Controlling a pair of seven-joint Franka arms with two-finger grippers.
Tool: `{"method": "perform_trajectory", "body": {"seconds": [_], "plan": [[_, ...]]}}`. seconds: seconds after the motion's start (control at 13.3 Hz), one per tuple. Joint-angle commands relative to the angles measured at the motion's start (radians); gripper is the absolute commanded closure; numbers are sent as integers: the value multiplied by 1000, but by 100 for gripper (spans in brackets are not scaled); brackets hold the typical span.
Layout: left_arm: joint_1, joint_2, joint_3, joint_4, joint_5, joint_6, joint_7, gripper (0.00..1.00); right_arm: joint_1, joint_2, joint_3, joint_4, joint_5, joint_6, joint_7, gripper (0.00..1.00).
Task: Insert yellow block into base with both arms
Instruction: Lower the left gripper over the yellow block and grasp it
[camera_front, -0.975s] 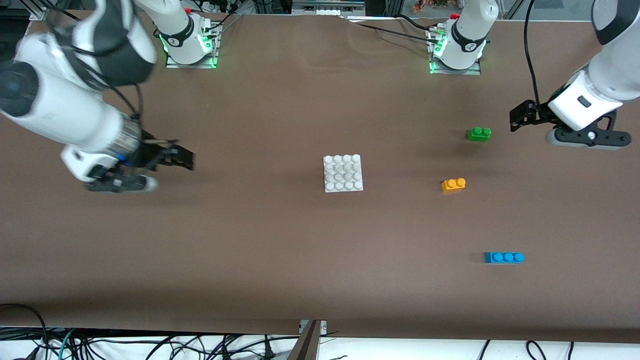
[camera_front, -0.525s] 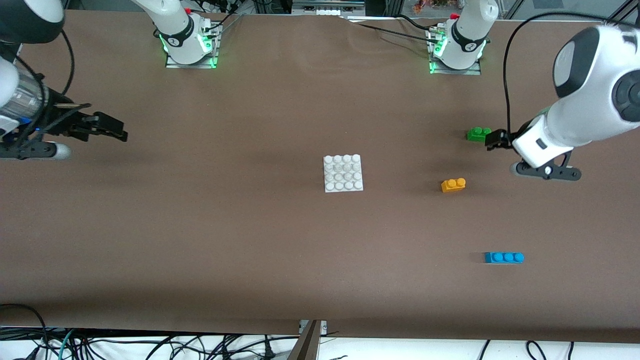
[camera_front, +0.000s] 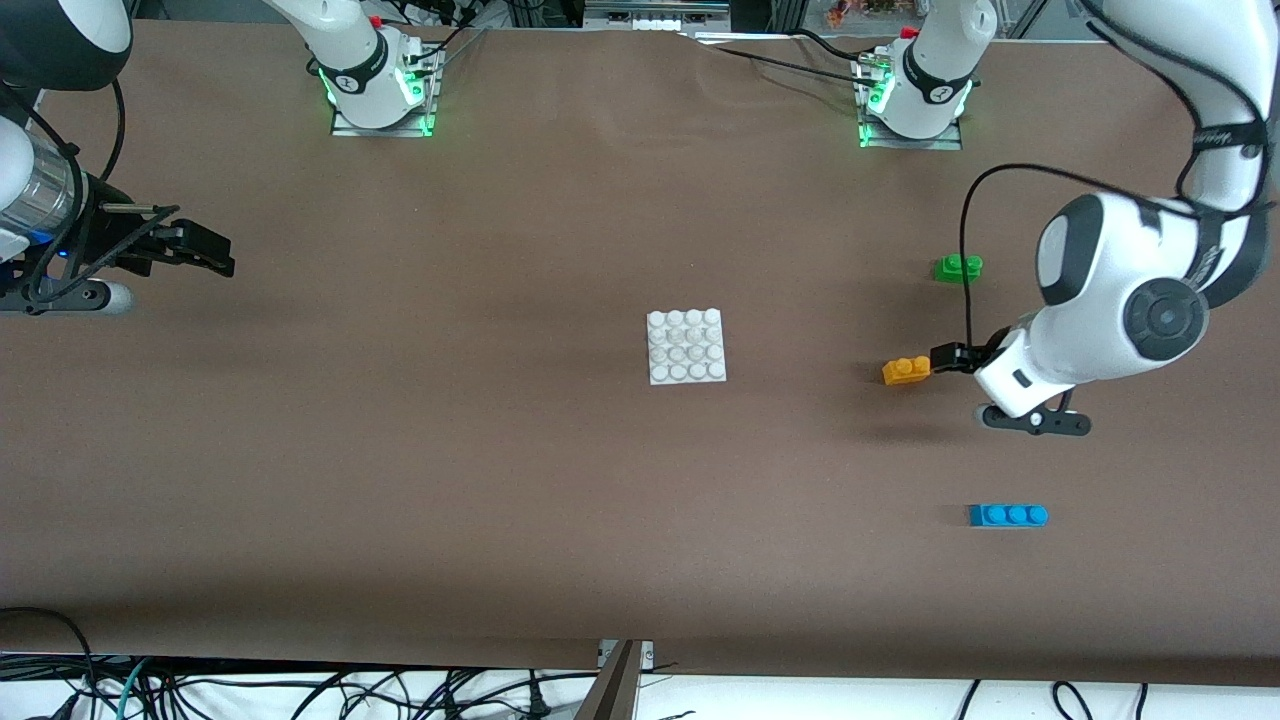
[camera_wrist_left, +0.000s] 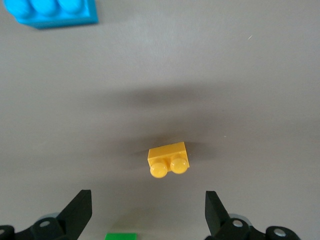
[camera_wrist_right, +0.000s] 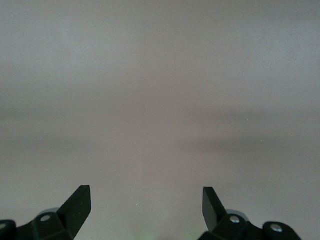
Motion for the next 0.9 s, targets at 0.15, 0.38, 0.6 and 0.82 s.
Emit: {"method": "perform_trajectory", "body": {"seconds": [0.15, 0.38, 0.6, 0.82], "plan": [[-13, -21, -5, -186, 1, 236, -76, 0, -12, -20, 0, 34, -15, -14, -12, 1], [-13, -9, -5, -314, 96, 484, -117, 0, -12, -14, 0, 37, -15, -11, -9, 1], [-15, -8, -8, -326, 95, 447, -145, 0, -14, -17, -3, 43, -16, -13, -10, 1], [-15, -3, -27, -335, 75, 449, -206, 0, -14, -16, -1, 43, -27, -11, -10, 1]]}}
